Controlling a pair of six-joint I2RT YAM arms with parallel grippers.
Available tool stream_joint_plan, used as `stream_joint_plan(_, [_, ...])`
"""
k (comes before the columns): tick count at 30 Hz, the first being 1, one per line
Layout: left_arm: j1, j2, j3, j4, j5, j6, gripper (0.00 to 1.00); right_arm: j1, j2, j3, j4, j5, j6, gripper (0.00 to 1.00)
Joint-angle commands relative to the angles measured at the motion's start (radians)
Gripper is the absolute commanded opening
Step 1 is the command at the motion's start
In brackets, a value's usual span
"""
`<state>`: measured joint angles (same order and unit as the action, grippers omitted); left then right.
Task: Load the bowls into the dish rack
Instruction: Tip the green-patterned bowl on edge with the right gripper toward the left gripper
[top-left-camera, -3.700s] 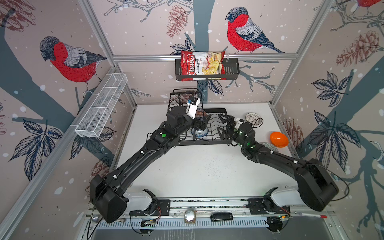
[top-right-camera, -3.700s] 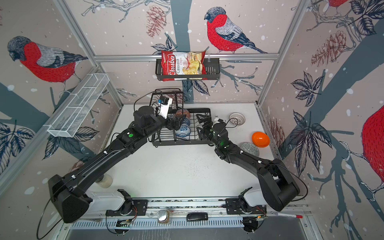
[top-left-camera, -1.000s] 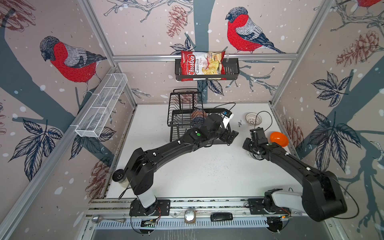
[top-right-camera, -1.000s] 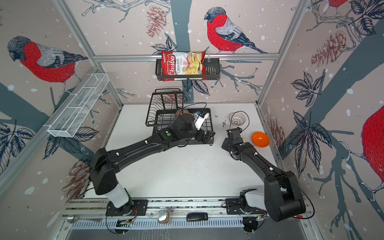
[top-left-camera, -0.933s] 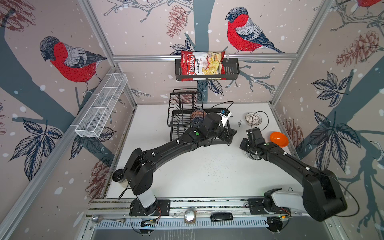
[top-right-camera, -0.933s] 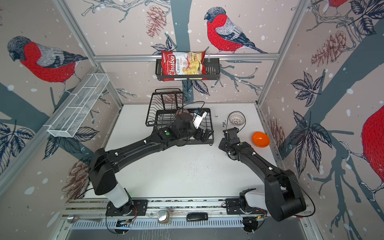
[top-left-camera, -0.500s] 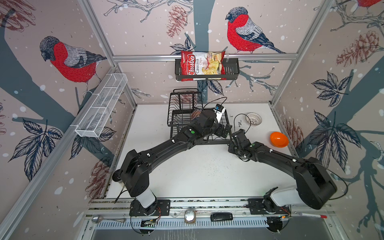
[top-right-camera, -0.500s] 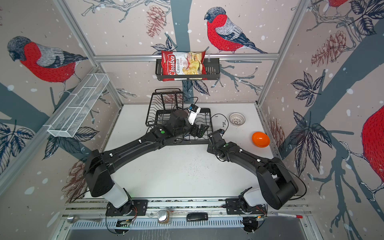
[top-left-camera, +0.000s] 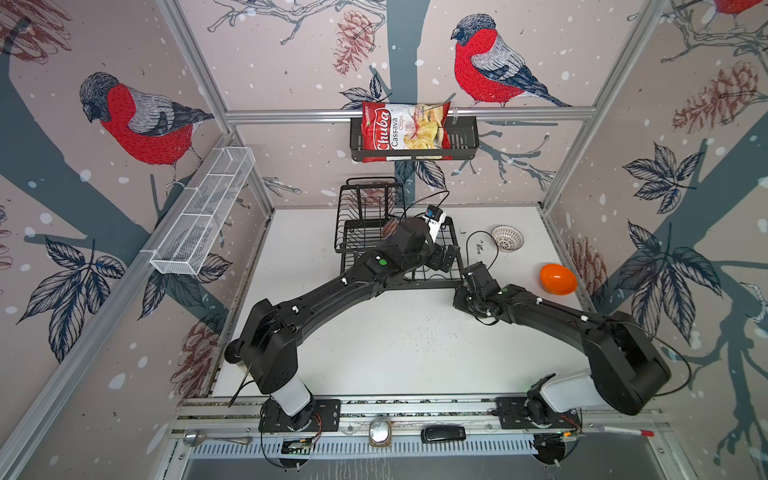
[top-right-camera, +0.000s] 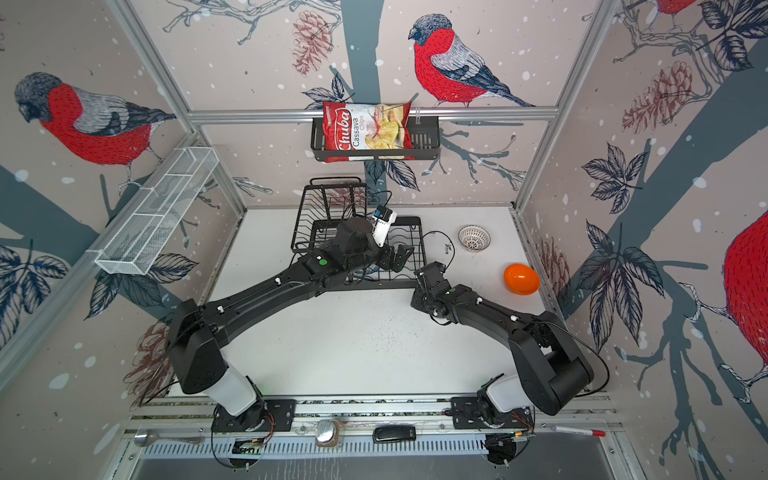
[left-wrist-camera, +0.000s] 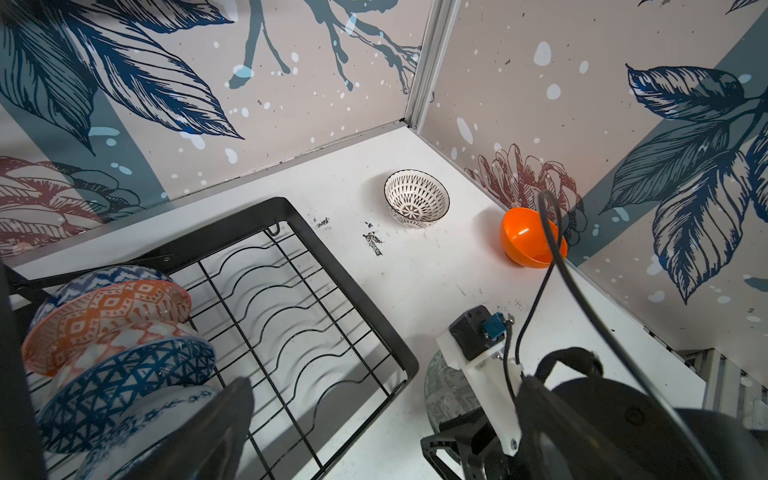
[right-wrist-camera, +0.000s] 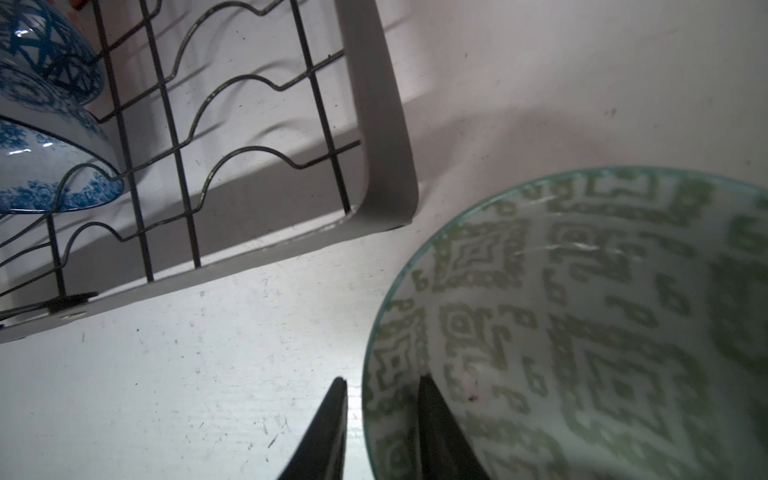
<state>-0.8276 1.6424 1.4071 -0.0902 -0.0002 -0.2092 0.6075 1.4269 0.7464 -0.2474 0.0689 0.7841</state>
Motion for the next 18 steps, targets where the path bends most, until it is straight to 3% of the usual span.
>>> stream_joint_plan(1, [0.003,-0.004,0.001,0.018,0.013,-0.005,0.98,-0.003,-0.025,0.014,-0.008,-0.009,0.001,0.36])
stream_joint_plan(7, [0.003,-0.009,-0.001,0.023,0.033,0.006,0.98,-0.026,-0.098,0.031,-0.066,0.007,-0.015,0.48])
stream_joint_plan(14, [-0.007,0.000,0.002,0.035,0.104,0.032,0.98,-0.141,-0.267,0.002,-0.143,0.005,-0.057,0.74])
stream_joint_plan(18, [-0.064,0.018,0.011,0.017,0.075,0.081,0.98,-0.238,-0.354,-0.022,-0.197,0.006,-0.108,0.88])
